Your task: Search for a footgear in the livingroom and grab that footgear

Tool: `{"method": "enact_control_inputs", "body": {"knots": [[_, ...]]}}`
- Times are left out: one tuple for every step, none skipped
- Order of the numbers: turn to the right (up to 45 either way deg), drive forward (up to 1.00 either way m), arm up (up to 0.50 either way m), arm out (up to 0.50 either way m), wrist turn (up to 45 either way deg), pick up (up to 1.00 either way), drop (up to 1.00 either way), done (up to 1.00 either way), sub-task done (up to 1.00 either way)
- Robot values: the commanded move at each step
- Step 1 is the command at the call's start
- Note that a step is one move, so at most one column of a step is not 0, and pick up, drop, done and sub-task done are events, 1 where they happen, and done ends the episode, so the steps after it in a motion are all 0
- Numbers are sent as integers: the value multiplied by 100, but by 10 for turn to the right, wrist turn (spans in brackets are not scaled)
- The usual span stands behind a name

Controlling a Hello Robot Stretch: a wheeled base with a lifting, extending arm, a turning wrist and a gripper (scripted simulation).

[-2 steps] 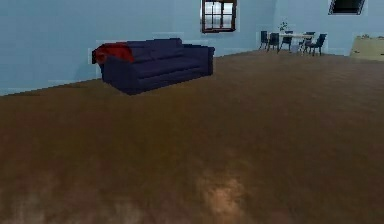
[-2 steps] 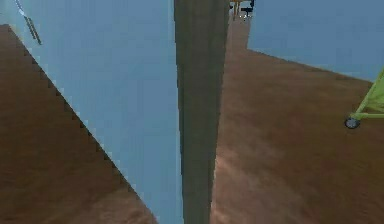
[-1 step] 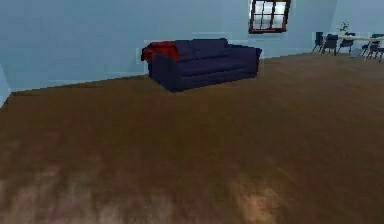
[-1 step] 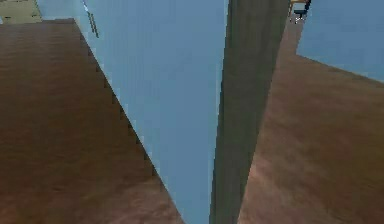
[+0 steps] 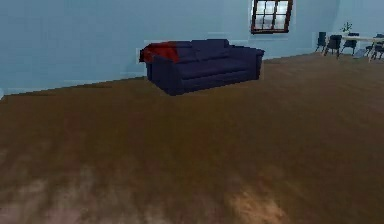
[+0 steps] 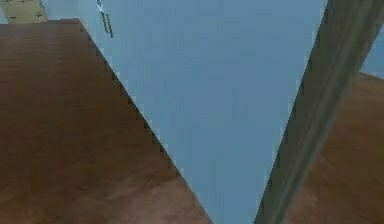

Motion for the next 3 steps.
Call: {"method": "enact_control_inputs", "body": {"knots": [[450, 0, 0, 0, 0, 0, 0, 0, 0], [150, 0, 0, 0, 0, 0, 0, 0, 0], [0, 100, 0, 0, 0, 0, 0, 0, 0]]}}
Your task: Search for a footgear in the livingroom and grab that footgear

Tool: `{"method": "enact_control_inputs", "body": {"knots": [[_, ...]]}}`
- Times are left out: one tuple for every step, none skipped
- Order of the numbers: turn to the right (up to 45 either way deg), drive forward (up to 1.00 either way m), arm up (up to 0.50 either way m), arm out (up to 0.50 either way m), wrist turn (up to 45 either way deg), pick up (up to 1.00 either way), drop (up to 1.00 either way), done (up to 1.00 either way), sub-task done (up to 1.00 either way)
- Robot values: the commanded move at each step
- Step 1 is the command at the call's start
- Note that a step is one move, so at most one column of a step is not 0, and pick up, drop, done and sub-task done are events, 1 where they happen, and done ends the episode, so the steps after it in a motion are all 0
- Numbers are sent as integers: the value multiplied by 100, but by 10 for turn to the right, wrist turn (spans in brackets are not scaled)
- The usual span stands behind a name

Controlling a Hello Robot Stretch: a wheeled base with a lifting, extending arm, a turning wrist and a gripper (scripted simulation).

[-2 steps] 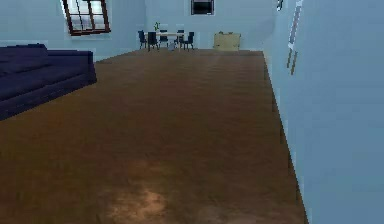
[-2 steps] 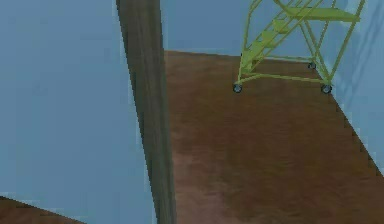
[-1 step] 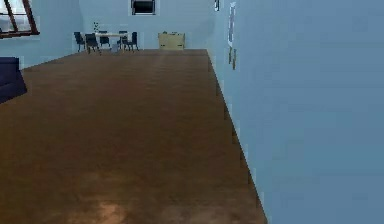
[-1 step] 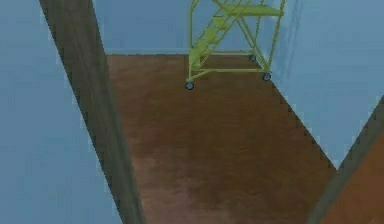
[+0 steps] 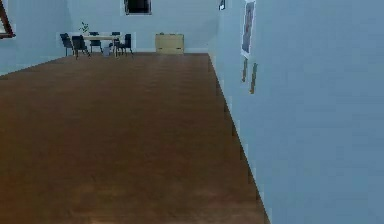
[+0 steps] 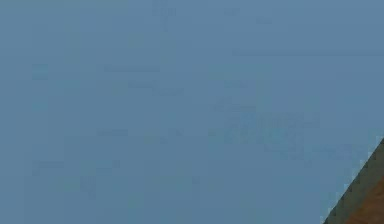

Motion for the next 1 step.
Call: {"method": "enact_control_inputs", "body": {"knots": [[0, 100, 0, 0, 0, 0, 0, 0, 0]]}}
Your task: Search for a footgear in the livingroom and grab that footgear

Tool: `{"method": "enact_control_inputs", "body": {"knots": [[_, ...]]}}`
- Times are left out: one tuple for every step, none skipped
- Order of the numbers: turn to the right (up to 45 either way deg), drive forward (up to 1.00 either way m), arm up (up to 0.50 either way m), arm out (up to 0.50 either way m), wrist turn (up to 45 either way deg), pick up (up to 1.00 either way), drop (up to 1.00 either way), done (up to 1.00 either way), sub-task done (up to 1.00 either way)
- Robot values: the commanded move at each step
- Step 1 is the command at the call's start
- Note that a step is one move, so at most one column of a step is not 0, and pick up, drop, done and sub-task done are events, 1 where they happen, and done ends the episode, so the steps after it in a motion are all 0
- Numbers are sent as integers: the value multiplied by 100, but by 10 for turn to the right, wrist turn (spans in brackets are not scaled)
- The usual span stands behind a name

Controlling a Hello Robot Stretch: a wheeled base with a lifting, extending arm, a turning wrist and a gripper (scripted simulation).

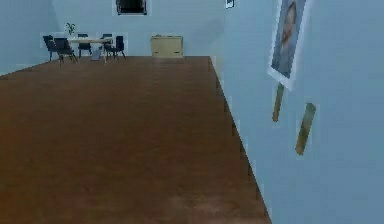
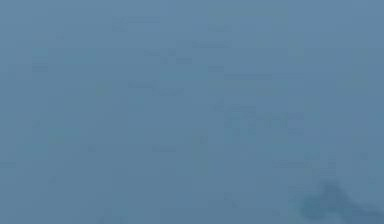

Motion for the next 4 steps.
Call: {"method": "enact_control_inputs", "body": {"knots": [[0, 100, 0, 0, 0, 0, 0, 0, 0], [0, 100, 0, 0, 0, 0, 0, 0, 0], [0, 100, 0, 0, 0, 0, 0, 0, 0], [0, 100, 0, 0, 0, 0, 0, 0, 0]]}}
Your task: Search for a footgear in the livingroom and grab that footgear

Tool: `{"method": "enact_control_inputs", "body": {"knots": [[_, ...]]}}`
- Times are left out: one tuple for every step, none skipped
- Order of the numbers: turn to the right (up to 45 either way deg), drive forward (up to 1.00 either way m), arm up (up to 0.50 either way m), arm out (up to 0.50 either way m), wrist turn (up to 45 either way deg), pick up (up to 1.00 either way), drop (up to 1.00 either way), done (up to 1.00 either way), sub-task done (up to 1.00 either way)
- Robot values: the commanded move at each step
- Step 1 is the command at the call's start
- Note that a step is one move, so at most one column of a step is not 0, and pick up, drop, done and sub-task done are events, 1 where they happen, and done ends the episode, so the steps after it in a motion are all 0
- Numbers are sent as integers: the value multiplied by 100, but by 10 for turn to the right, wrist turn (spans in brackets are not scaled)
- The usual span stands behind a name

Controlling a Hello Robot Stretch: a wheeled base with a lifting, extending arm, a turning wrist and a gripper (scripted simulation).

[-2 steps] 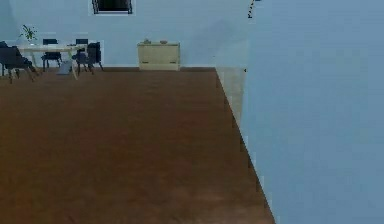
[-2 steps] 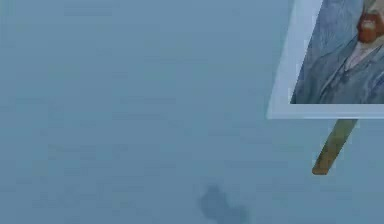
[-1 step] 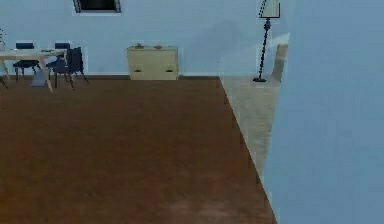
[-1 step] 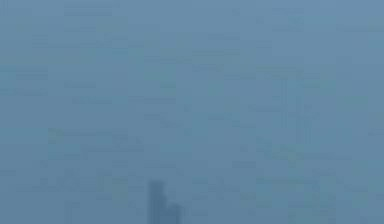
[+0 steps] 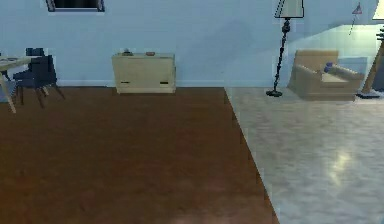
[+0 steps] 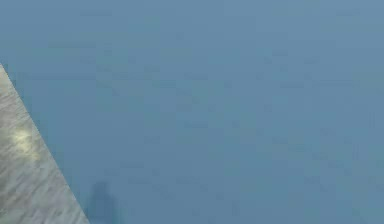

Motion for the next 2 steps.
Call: {"method": "enact_control_inputs", "body": {"knots": [[30, 0, 0, 0, 0, 0, 0, 0, 0], [0, 80, 0, 0, 0, 0, 0, 0, 0]]}}
